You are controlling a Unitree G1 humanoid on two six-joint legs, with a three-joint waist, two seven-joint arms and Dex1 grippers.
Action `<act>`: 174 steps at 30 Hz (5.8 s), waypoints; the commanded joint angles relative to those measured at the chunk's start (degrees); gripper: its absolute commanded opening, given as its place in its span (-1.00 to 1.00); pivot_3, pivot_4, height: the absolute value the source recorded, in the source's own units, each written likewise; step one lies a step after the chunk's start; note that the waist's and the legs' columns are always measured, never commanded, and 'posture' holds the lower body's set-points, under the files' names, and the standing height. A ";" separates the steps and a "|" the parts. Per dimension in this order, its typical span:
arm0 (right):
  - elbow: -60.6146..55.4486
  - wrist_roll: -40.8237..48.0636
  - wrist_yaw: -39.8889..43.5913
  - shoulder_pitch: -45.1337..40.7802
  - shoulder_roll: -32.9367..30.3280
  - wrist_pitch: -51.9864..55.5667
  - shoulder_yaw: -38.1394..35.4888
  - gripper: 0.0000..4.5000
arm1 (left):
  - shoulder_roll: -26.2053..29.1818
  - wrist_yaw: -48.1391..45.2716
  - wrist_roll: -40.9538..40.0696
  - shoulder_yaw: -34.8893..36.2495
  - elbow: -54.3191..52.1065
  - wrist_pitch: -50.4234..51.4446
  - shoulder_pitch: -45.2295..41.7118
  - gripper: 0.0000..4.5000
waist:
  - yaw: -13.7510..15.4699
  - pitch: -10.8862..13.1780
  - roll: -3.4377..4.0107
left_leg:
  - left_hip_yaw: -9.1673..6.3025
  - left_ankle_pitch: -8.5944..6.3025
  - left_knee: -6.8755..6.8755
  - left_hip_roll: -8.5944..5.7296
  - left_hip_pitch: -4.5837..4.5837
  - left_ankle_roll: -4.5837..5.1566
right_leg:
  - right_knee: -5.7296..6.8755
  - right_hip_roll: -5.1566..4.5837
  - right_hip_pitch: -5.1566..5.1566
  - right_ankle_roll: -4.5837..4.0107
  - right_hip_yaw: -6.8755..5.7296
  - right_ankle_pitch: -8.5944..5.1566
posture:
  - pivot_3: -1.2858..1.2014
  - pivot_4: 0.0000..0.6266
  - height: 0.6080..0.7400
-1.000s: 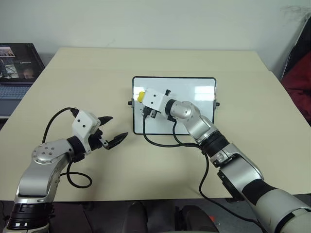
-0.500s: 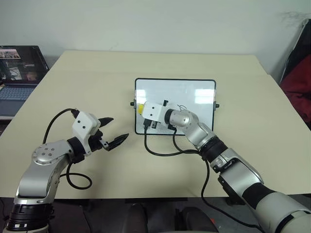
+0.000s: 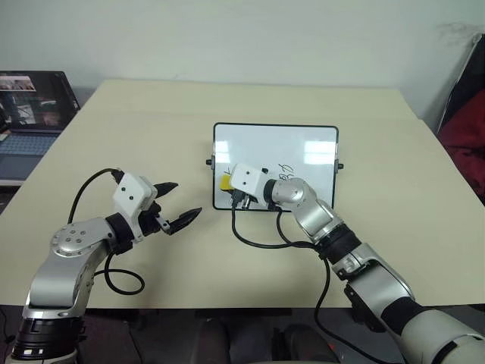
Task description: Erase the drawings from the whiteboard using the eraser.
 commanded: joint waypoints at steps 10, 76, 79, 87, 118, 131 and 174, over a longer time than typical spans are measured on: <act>-0.15 -3.70 -7.59 -7.38 -0.34 -1.09 -0.21 -0.48 | -0.07 -1.11 -0.51 -0.13 -1.09 -0.70 -1.47 1.00 | -0.30 0.08 0.13 | 0.24 -0.18 -0.14 -0.02 -1.19 -0.35 | -0.21 0.31 -1.31 0.01 0.10 -0.04 | 0.03 -0.52 1.00; -8.01 -7.36 2.61 -10.46 -3.56 8.10 2.29 -0.49 | -0.25 -3.76 -2.64 -1.17 -2.91 1.76 -0.91 1.00 | -0.01 0.14 0.17 | 0.14 -0.11 0.02 -0.04 -1.00 -0.29 | 0.03 0.27 -1.09 -0.07 -0.05 -0.02 | 0.03 -0.52 1.00; -4.51 -7.97 0.56 -11.05 -3.06 6.39 2.81 -0.49 | -0.34 -3.74 -2.63 -1.28 -3.03 1.92 -0.96 1.00 | -0.18 0.14 0.17 | 0.18 -0.12 -0.01 -0.04 -1.05 -0.29 | 0.01 0.28 -1.21 -0.07 -0.01 -0.02 | 0.03 -0.52 1.00; 3.30 -9.61 -1.26 -9.86 -1.43 2.24 6.33 -0.49 | -0.50 -3.51 -2.83 -1.46 -3.66 2.24 -0.64 1.00 | -0.25 0.13 0.17 | 0.27 -0.13 -0.01 -0.03 -1.05 -0.30 | 0.00 0.29 -1.22 -0.07 0.06 -0.02 | 0.03 -0.52 1.00; -3.45 -4.00 -3.49 -11.28 1.59 6.68 0.42 -0.49 | -0.99 -3.57 -2.87 -2.42 -2.99 2.10 -1.88 1.00 | -0.14 0.14 0.17 | 0.21 -0.12 0.01 -0.05 -1.08 -0.30 | 0.01 0.28 -1.22 -0.07 -0.01 -0.02 | 0.03 -0.52 1.00; 6.12 -8.92 -2.53 -11.58 1.24 1.73 6.09 -0.49 | -0.65 -3.59 -3.16 -2.15 -3.65 2.32 -0.87 1.00 | -0.15 0.13 0.17 | 0.19 -0.12 0.02 -0.03 -1.06 -0.30 | 0.08 0.29 -1.20 -0.07 -0.02 -0.02 | 0.03 -0.52 1.00; 4.03 -12.57 -0.39 -10.41 -2.08 0.33 10.38 -0.49 | -0.16 -4.32 -3.58 -2.43 -3.48 3.83 -2.08 1.00 | -0.10 0.14 0.17 | 0.18 -0.11 0.07 -0.05 -1.02 -0.29 | 0.15 0.29 -1.14 -0.07 -0.07 -0.02 | 0.03 -0.52 1.00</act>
